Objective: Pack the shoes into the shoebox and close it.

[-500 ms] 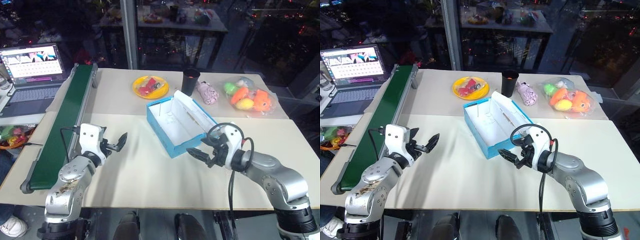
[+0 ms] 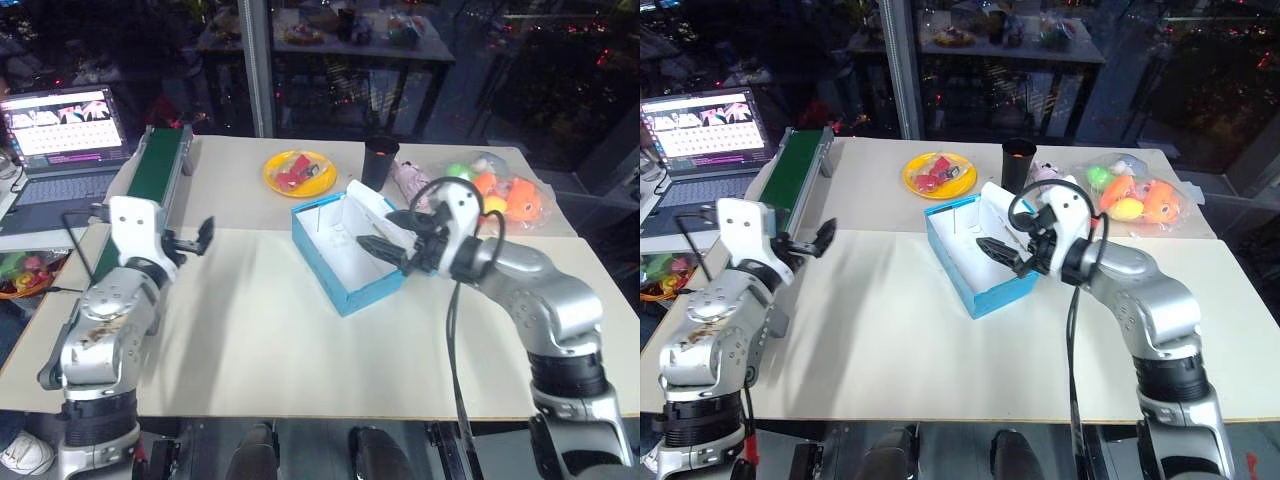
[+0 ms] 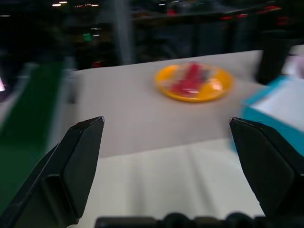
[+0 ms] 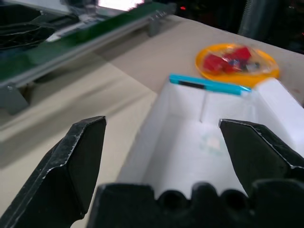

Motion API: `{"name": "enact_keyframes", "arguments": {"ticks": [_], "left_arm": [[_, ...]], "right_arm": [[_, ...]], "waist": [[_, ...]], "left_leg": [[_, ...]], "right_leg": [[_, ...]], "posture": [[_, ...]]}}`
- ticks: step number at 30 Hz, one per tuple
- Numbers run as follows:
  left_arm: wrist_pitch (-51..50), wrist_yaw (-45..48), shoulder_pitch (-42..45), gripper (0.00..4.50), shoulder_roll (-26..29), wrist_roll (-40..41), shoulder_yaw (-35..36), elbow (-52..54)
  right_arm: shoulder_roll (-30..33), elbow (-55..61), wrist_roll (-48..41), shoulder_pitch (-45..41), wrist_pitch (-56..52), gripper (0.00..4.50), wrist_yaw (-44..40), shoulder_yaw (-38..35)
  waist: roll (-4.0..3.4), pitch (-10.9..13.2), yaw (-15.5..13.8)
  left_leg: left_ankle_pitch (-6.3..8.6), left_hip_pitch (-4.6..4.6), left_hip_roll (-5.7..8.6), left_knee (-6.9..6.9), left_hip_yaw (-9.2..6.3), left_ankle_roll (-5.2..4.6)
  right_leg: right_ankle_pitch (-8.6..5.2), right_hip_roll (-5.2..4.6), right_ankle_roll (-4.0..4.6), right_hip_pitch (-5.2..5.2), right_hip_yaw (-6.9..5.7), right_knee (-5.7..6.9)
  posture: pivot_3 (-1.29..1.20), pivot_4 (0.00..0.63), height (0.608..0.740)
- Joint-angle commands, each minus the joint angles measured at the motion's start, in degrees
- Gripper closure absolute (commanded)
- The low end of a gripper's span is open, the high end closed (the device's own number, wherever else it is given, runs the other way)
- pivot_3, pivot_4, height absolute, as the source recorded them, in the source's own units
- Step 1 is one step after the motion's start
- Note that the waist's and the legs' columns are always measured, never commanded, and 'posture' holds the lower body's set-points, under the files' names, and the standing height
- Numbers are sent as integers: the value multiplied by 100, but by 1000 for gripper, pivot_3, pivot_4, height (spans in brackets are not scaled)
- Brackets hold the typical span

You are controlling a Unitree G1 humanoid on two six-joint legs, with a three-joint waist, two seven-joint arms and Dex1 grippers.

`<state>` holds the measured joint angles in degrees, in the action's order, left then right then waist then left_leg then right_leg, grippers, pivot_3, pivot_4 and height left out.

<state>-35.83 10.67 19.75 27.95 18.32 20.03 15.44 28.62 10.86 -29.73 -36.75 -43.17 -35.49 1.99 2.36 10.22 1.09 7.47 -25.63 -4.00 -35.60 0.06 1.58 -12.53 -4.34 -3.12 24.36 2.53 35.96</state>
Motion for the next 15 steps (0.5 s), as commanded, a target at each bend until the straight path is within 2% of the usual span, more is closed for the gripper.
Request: {"name": "enact_keyframes", "arguments": {"ticks": [1, 6, 10, 15], "left_arm": [[-103, -230, 120, 0, 276, -66, 523, -15], [-15, -258, -25, 0, 361, -63, 763, -44], [130, -235, -99, 0, 280, -122, 664, -213], [300, -176, -104, 0, 402, -203, 644, -572]], "right_arm": [[-340, -585, 309, -510, 689, 25, -370, 355], [-891, -1422, 661, -1050, 1312, 25, -736, 711], [-1360, -2121, 836, -1429, 1702, 25, -923, 837], [-1532, -2316, 970, -1476, 1843, 25, -1081, 857]], "waist": [[0, 0, 2], [0, 0, -12], [0, 1, -31], [0, 1, -33]], "left_leg": [[0, 1, 0, 0, -1, 0], [0, 2, 0, 0, 1, 1], [1, -2, -1, 0, -1, 3], [16, -2, -2, 1, 0, 27]], "right_leg": [[1, 0, -2, 0, -1, 2], [7, -1, 1, 0, -1, 4], [19, -3, 18, 0, -8, 8], [27, -3, 30, 2, -11, 8]], "posture": [[0, 150, 736], [0, 150, 736], [0, 150, 736], [0, 150, 736]]}}
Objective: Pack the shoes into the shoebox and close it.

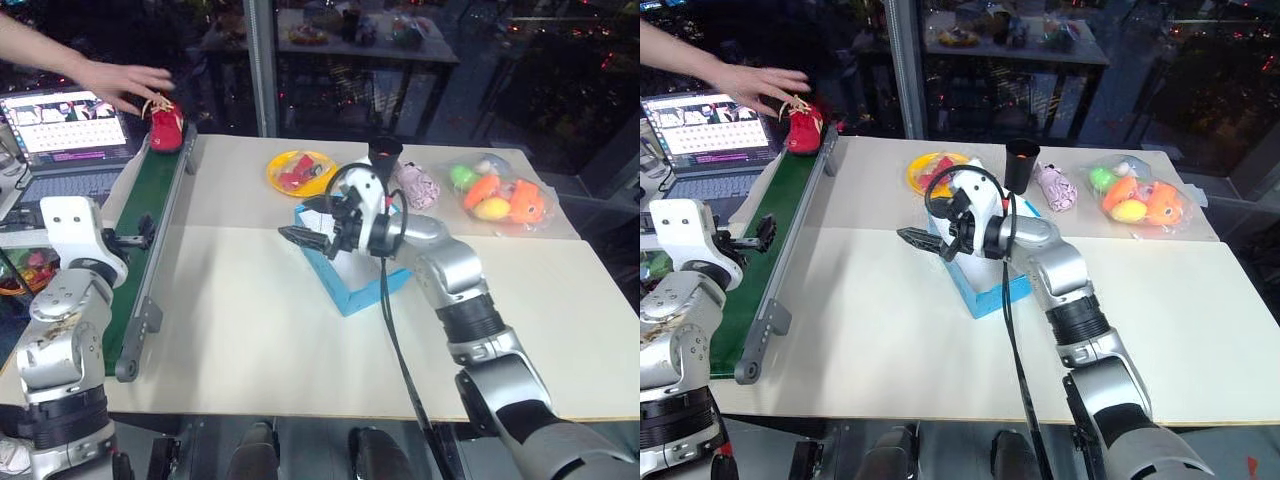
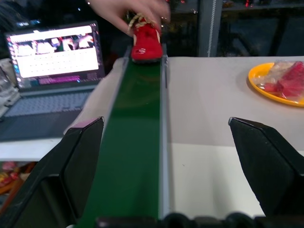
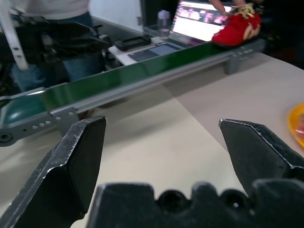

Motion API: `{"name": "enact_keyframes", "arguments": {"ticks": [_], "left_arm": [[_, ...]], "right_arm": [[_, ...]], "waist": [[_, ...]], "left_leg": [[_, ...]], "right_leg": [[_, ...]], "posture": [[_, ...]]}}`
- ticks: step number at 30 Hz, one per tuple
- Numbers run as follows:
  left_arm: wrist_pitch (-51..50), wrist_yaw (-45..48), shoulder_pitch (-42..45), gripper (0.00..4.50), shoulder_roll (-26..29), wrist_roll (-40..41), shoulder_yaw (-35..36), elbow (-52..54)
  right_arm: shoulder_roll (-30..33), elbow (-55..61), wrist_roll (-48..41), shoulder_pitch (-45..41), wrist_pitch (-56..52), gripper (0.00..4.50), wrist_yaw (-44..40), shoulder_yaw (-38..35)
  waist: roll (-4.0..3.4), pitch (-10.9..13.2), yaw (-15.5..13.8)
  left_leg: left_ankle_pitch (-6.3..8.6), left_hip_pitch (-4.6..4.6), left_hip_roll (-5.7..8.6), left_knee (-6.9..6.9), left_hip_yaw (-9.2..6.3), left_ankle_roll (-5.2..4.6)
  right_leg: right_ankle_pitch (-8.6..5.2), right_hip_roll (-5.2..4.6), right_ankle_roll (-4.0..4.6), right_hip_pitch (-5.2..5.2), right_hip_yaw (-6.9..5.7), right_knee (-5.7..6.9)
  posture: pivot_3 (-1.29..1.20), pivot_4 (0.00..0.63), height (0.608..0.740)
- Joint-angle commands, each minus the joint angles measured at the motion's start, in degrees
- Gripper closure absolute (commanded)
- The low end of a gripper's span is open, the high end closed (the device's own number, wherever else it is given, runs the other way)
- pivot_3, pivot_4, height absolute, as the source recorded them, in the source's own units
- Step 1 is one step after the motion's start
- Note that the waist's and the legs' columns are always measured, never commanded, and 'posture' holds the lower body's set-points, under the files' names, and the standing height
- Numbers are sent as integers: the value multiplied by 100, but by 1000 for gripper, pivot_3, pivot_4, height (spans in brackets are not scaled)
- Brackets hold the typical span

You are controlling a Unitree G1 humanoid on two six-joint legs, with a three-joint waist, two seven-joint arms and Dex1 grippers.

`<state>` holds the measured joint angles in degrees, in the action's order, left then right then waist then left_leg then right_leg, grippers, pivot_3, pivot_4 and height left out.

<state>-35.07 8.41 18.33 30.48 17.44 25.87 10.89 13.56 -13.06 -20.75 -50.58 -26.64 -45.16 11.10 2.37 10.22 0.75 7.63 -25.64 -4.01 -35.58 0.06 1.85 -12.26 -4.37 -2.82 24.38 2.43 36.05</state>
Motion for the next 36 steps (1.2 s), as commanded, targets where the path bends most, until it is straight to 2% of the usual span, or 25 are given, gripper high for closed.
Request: {"name": "enact_keyframes", "arguments": {"ticks": [1, 10, 15, 24, 36], "left_arm": [[267, 72, 63, 0, 216, -149, 86, -251], [702, 340, 670, 0, 669, -301, -20, -1690], [1117, 554, 1349, 0, 768, -500, -374, -2652], [1791, 582, 2428, 0, 903, -813, -607, -4431], [2294, 661, 2863, 0, 943, -857, -618, -5517]], "right_arm": [[-35, 124, 66, -70, 162, 25, -125, -69], [116, 763, -16, 51, -202, 25, -143, -132], [177, 940, -3, 55, -286, 25, -103, -155], [252, 1232, -20, 151, -476, 25, 8, -209], [331, 1277, 21, 146, -515, 25, 55, -205]], "waist": [[0, 0, 4], [0, 0, 3], [1, 0, -9], [1, 0, 14], [2, 0, 8]], "left_leg": [[0, 0, 0, 1, 0, 0], [-14, 3, -2, 48, 0, 21], [-16, 3, -1, 50, 2, 25], [-33, 2, -1, 61, 2, 4], [-34, 0, -1, 63, 3, 5]], "right_leg": [[1, 0, 1, 1, 0, 0], [1, 3, 7, 22, -2, 4], [1, 0, 7, 20, -3, 2], [0, 3, 7, 24, -5, 4], [0, 2, 7, 28, -5, 4]], "posture": [[0, 150, 736], [0, 150, 736], [0, 150, 736], [0, 150, 736], [0, 150, 736]]}}
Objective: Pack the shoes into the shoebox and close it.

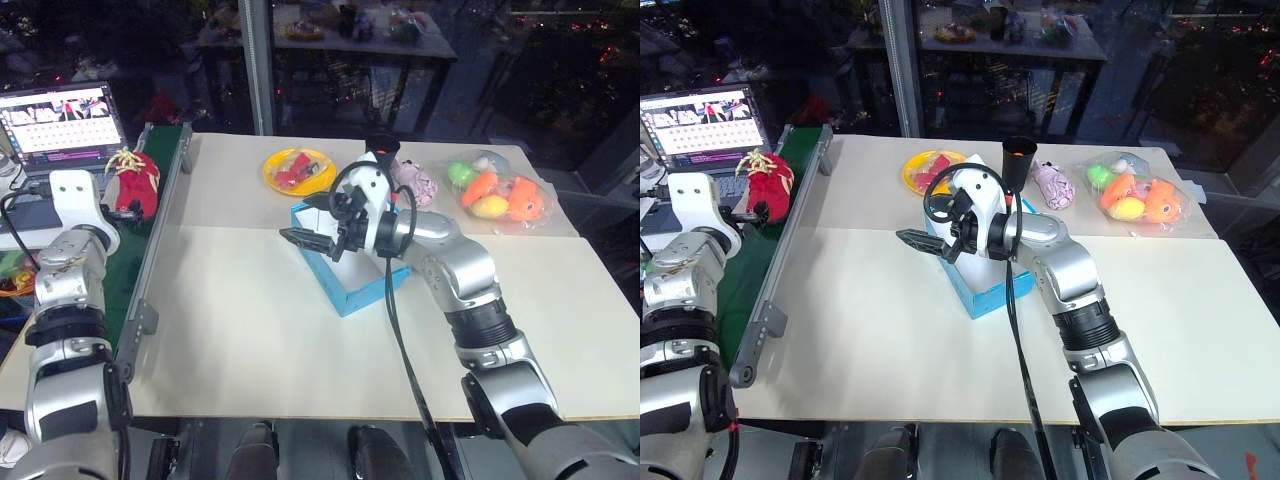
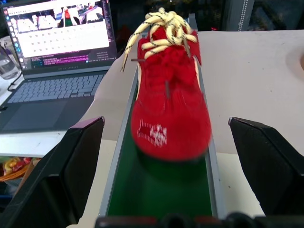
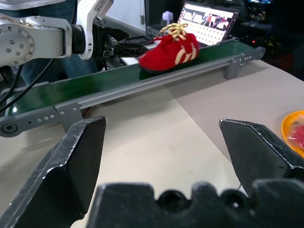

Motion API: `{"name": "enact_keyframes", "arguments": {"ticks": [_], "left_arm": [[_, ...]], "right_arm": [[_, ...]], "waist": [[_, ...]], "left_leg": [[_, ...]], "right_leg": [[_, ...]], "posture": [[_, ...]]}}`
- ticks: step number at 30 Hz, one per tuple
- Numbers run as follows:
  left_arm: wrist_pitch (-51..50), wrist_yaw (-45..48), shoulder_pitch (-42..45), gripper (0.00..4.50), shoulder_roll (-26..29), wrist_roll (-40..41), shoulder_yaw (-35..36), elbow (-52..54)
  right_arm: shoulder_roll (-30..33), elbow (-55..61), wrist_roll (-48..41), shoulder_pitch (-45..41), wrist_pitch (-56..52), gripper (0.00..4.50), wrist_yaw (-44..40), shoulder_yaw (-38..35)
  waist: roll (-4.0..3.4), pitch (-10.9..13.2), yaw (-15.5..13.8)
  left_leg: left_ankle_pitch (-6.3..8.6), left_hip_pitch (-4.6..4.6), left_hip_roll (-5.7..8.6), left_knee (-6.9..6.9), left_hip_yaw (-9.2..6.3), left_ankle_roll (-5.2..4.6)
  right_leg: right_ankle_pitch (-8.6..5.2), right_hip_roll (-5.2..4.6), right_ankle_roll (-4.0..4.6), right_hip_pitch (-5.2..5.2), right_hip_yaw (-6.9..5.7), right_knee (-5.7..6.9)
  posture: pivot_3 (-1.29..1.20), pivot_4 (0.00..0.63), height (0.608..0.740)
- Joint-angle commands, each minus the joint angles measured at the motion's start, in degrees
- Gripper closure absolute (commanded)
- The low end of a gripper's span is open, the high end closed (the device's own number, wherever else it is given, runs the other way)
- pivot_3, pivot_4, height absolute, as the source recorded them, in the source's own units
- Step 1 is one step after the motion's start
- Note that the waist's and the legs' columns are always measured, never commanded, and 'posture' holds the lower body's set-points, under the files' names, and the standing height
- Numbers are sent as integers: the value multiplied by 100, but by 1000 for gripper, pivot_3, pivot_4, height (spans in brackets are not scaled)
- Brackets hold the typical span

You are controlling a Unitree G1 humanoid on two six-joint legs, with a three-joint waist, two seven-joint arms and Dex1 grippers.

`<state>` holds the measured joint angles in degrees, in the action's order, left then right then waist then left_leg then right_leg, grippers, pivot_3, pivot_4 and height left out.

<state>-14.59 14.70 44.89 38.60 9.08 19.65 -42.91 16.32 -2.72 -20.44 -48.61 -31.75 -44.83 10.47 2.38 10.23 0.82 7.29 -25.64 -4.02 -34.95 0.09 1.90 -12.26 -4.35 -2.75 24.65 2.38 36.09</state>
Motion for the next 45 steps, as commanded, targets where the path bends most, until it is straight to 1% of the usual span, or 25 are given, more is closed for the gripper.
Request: {"name": "enact_keyframes", "arguments": {"ticks": [1, 5, 9, 12, 13, 18, 21, 23, 25, 28, 29, 32, 35, 41, 45], "left_arm": [[272, 36, 207, 0, 132, -22, 3, -213], [293, 183, 176, 0, 98, 5, -50, -359], [56, 190, 79, 0, 39, 69, -31, -420], [-14, 242, 38, 721, 17, 139, 14, -413], [-48, 253, 15, 1167, 3, 169, 37, -382], [-192, 193, -68, 2857, -64, 295, 147, -166], [-307, 112, -118, 3723, -100, 352, 172, 136], [-379, 50, -139, 4146, -131, 377, 191, 370], [-500, 60, -138, 4208, -228, 505, 206, 1015], [-755, 214, -127, 4208, -360, 724, 133, 1973], [-885, 300, -83, 4208, -438, 871, 97, 2348], [-1693, 704, 174, 4208, -778, 1679, -232, 3815], [-2321, 915, 262, 4208, -1011, 2126, -592, 4621], [-2868, 943, 433, 4208, -1428, 2462, -1028, 5069], [-2951, 1091, 567, 4208, -1653, 2546, -1220, 5081]], "right_arm": [[71, 248, 3, -55, -5, 25, 14, -130], [105, 274, 15, -56, -17, 25, 6, -105], [116, 282, 24, -67, -38, 25, 7, -75], [123, 266, 36, -69, -42, 0, 6, -68], [127, 272, 39, -66, -51, 0, 9, -63], [139, 293, 56, -54, -91, 0, 17, -39], [134, 303, 67, -53, -107, 0, 27, -45], [127, 309, 76, -53, -119, 0, 25, -56], [106, 302, 65, -62, -143, 0, 37, -99], [38, 262, -59, -109, -225, 0, 106, -271], [-49, 224, -244, -169, -357, 0, 202, -482], [-509, -52, -1282, -592, -1033, 0, 911, -1655], [-778, -278, -2097, -952, -1493, 0, 1473, -2508], [-998, -795, -3079, -1406, -1835, 0, 2527, -3550], [-1005, -881, -3387, -1420, -1936, 0, 2928, -3796]], "waist": [[0, 0, 0], [1, 0, 0], [1, 0, 0], [0, 0, 0], [0, 0, 0], [0, 0, -18], [0, 0, -23], [1, 0, -26], [1, 1, -28], [10, 1, -36], [11, 0, -28], [13, 2, -41], [14, 2, -50], [13, 2, 56], [9, 4, 97]], "left_leg": [[0, 0, 0, 0, 0, 0], [0, 0, 0, 0, 0, 0], [-1, 0, 0, 0, 0, 1], [-1, 0, 0, 0, 0, 1], [-1, 0, 0, 0, 0, 1], [-10, 6, -1, 0, -1, 17], [-12, 8, -1, 0, -1, 24], [-13, 7, -1, 1, -2, 22], [-15, 3, -1, 2, -2, 21], [-17, -24, -1, -3, -5, 22], [-22, -39, -1, -6, -4, 28], [-35, -66, 0, -5, -7, 42], [-38, -68, 0, -7, -9, 42], [-42, -46, -1, 1, -9, 33], [-45, -52, 0, 3, -9, 27]], "right_leg": [[0, 0, 0, 0, 0, 1], [0, 0, 0, 0, 0, 1], [0, 0, 0, 0, 0, 1], [0, 0, 0, 0, 0, 2], [0, 0, 0, 0, 0, 4], [-2, -1, -3, -2, -2, 15], [-10, -2, -18, -5, -5, 15], [-9, -2, -16, -5, -6, 14], [1, -2, 0, -5, -6, 11], [2, -3, 1, 12, -8, 8], [4, -3, 1, 28, -8, 9], [11, -3, -1, 51, -6, 14], [15, -4, -3, 49, -7, 13], [16, 2, -1, 40, 0, 17], [16, 2, 0, 44, 3, 12]], "posture": [[0, 150, 736], [0, 150, 736], [0, 150, 736], [0, 150, 736], [0, 150, 736], [0, 150, 736], [0, 150, 736], [0, 150, 736], [0, 150, 736], [0, 150, 736], [0, 150, 736], [0, 150, 736], [0, 150, 736], [0, 150, 736], [0, 150, 736]]}}
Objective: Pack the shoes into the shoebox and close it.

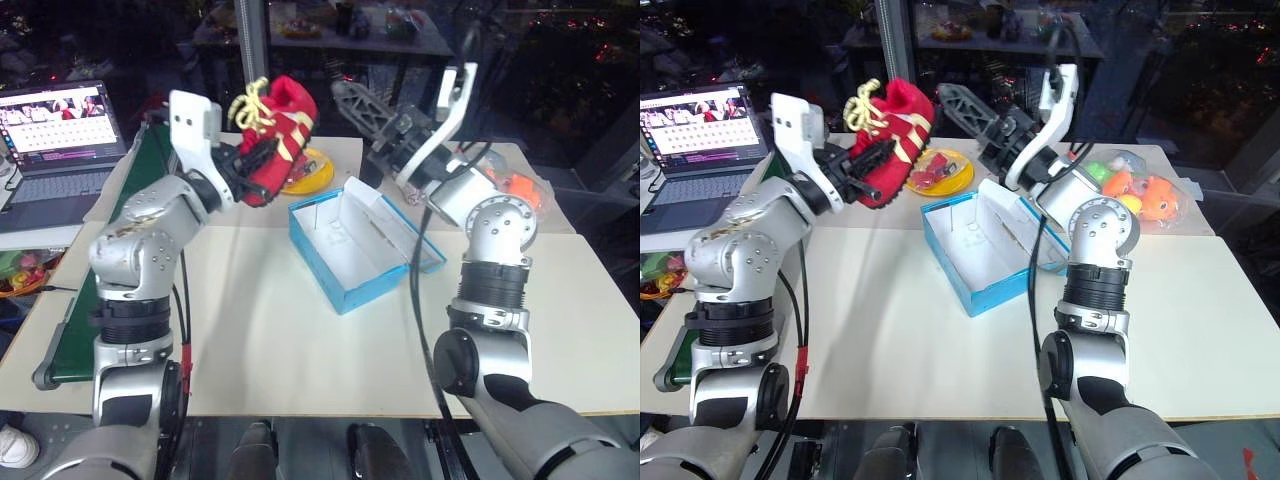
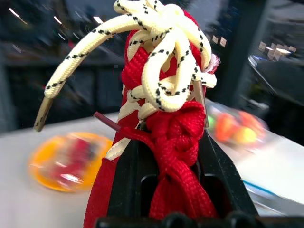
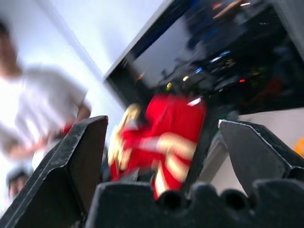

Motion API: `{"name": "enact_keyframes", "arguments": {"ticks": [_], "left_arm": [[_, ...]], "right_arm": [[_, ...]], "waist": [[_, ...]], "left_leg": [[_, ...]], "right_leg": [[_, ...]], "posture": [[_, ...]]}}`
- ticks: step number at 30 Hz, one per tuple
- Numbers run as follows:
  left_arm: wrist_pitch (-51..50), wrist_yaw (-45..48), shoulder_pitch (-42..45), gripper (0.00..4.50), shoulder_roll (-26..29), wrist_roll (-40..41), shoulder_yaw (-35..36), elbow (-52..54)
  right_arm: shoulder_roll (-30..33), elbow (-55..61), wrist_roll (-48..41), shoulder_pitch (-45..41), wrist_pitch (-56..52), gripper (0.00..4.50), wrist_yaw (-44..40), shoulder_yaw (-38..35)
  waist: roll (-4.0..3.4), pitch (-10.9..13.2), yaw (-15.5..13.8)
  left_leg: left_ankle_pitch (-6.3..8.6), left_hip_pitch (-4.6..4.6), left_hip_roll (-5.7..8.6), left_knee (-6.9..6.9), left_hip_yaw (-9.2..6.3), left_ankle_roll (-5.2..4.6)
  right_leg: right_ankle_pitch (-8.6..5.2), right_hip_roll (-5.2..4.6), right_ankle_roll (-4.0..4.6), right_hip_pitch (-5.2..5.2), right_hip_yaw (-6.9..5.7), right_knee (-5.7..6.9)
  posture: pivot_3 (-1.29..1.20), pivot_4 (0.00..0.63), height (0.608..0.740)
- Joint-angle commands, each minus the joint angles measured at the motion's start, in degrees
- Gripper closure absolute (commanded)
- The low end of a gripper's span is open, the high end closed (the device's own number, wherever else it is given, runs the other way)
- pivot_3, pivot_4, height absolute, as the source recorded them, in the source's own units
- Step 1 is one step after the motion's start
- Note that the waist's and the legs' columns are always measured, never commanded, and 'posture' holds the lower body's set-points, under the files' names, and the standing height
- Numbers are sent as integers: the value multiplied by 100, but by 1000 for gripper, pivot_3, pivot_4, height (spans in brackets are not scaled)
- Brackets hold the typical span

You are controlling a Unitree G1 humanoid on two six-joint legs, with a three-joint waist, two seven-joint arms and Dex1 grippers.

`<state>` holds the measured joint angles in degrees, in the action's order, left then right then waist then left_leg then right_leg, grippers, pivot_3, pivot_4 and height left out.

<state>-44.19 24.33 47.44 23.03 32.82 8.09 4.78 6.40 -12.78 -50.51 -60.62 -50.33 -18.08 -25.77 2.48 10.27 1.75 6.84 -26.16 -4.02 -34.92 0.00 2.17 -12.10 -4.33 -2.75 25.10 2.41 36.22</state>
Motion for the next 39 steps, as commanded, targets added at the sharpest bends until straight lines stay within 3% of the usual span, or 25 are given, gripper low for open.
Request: {"name": "enact_keyframes", "arguments": {"ticks": [1, 16, 25, 28, 35, 39], "left_arm": [[2, 139, 343, 4208, -150, 188, -94, 291], [633, 375, 892, 4208, -565, -166, -304, -589], [618, 116, 1032, 4208, -1207, -133, -364, -684], [508, 57, 1051, 4221, -1312, -40, -315, -580], [301, -20, 1077, 4221, -1292, 26, -141, -472], [199, -66, 1084, 4221, -1289, 68, -69, -387]], "right_arm": [[-8, 146, -434, -199, -105, 0, 334, -194], [-198, 1213, -1422, 451, -678, 0, 1300, -29], [-312, 968, -1177, 386, -258, 0, 1214, 229], [-298, 675, -981, 311, 13, 706, 1091, 267], [-220, 356, -749, 237, 342, 3171, 885, 269], [-175, 276, -636, 264, 455, 4103, 811, 292]], "waist": [[0, 0, 6], [-1, 1, 4], [-2, 1, 1], [-2, 1, 10], [-3, 2, 10], [-3, 2, 19]], "left_leg": [[0, -2, 0, 1, 0, -1], [-1, -6, 1, -2, -2, -6], [-1, -6, 2, -1, -3, -7], [-1, -6, 2, -5, -3, -7], [-1, -7, 2, -2, -3, -7], [-2, -7, 2, -4, -4, -7]], "right_leg": [[0, 0, 0, 2, 0, 0], [0, 0, -1, 2, -1, -1], [0, 0, -1, 2, -1, -2], [0, 1, -2, 1, -1, 0], [0, 0, -2, 1, -1, -3], [0, 0, -2, 1, -1, -2]], "posture": [[0, 150, 736], [0, 150, 736], [0, 150, 736], [0, 150, 736], [0, 150, 736], [0, 150, 736]]}}
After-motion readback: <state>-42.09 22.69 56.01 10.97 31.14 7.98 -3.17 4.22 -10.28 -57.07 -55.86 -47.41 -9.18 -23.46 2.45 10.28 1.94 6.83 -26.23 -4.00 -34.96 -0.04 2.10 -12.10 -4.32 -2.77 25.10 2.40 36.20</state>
